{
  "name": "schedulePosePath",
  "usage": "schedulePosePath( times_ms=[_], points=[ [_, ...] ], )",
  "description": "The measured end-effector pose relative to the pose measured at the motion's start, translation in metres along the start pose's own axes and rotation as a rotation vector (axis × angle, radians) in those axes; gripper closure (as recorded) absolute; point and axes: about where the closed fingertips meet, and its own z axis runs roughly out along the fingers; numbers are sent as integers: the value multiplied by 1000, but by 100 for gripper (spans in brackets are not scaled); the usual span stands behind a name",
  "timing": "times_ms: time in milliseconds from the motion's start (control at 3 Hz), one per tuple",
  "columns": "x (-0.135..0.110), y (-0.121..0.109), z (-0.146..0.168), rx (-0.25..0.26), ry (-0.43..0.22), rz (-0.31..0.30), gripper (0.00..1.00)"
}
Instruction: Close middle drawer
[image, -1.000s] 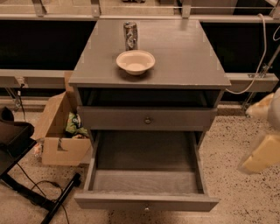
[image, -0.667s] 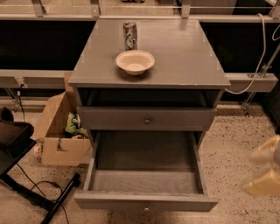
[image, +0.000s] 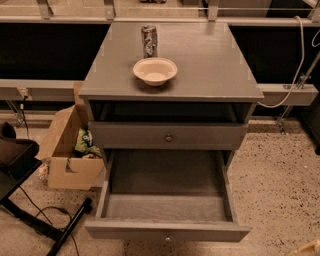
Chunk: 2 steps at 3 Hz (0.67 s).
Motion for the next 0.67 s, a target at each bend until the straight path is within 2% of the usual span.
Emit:
schedulePosePath(
  times_ms=[333,667],
  points=[
    [31,20,35,-6,-14,69,100],
    [52,33,67,-4,-16,119,100]
  ],
)
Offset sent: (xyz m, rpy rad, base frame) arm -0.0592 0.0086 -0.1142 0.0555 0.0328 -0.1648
